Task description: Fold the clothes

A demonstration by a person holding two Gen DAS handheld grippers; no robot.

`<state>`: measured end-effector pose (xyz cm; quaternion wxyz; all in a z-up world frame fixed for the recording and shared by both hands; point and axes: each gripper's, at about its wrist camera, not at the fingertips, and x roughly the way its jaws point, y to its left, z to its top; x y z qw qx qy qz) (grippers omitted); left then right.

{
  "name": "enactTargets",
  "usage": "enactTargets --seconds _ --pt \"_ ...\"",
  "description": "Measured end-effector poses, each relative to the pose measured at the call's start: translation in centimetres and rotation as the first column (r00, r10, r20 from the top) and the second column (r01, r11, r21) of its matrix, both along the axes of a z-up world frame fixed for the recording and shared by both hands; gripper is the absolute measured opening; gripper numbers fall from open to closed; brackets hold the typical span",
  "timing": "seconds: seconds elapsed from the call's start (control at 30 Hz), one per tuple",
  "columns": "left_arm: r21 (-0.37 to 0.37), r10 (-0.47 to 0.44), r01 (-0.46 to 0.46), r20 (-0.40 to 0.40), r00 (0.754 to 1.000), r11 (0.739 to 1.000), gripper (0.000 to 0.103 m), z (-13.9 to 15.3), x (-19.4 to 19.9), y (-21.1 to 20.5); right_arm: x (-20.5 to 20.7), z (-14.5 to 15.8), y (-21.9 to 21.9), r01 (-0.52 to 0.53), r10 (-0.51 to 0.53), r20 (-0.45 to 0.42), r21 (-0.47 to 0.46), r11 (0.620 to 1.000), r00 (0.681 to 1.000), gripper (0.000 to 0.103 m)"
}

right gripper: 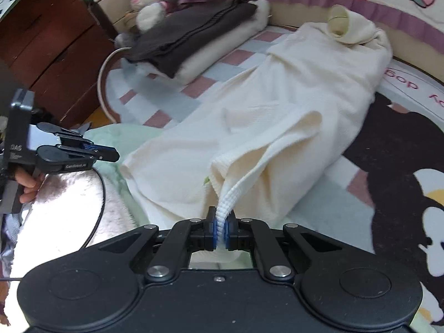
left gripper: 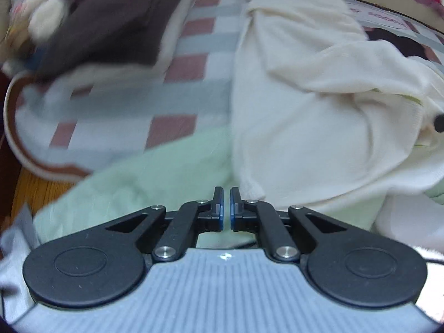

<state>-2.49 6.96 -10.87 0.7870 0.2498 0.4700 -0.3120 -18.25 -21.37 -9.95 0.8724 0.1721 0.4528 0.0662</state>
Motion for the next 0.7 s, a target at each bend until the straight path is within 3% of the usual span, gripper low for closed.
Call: enactTargets --seconds 0.07,0.13,0.17,0.23,0.27,0.33,0.43,0.57,0.6,0.63,0.67,0.7 --pt "-0.055 0.016 -0.015 0.01 1.0 0.998 0.005 1.3 -0.1 0.6 0.3 -0.1 0.2 0.0 0.0 -0.005 -0.017 1.0 1.0 0.008" --pt "-0.145 -0.017 0.022 0.036 0.999 0.989 0.013 3.2 -0.8 0.2 0.6 -0.2 0.0 0.044 -0.044 -0.006 -0.031 0.999 0.999 0.013" --pt "-0.19 -0.045 0.053 0.046 0.998 0.98 0.017 4.0 -1.2 -0.2 0.7 -0.3 -0.2 0.069 -0.07 -0.007 -0.03 0.997 0.998 0.018" --pt "-0.249 -0.154 0.161 0.048 0.987 0.955 0.038 4.7 -2.4 -2.1 0.7 -0.4 -1.2 0.115 -0.115 0.002 0.036 0.993 0.993 0.036" --pt "-0.274 -0.213 0.218 0.048 0.976 0.937 0.04 4.9 -3.1 -3.1 0.7 -0.5 -1.8 0.136 -0.137 0.008 0.079 0.988 0.99 0.045" --pt "-0.296 -0.333 0.325 0.023 0.942 0.898 0.042 4.3 -4.6 -5.3 0.8 -0.8 -3.3 0.186 -0.193 0.013 0.201 0.962 0.981 0.046" --pt "-0.314 -0.454 0.42 -0.041 0.89 0.851 0.042 2.3 -6.1 -8.2 1.2 -1.4 -5.4 0.244 -0.267 0.01 0.368 0.897 0.964 0.056" --pt "-0.279 -0.507 0.47 -0.077 0.858 0.837 0.05 -0.8 -6.3 -12.1 2.9 -3.7 -7.1 0.353 -0.359 -0.063 0.403 0.845 0.931 0.058" --pt "-0.25 -0.509 0.477 -0.082 0.857 0.843 0.045 -1.4 -6.2 -13.0 3.2 -4.1 -7.2 0.372 -0.375 -0.073 0.396 0.84 0.924 0.043" --pt "-0.221 -0.51 0.483 -0.086 0.856 0.847 0.014 -2.0 -6.1 -13.8 3.4 -4.3 -7.2 0.374 -0.379 -0.067 0.393 0.84 0.923 0.022" --pt "-0.211 -0.524 0.497 -0.097 0.846 0.841 0.004 -2.2 -6.1 -14.2 3.3 -4.1 -7.1 0.363 -0.376 -0.043 0.389 0.847 0.925 0.005" --pt "-0.213 -0.546 0.517 -0.111 0.831 0.829 0.002 -2.3 -6.2 -14.2 2.9 -3.5 -6.9 0.337 -0.365 0.001 0.382 0.861 0.931 0.005"
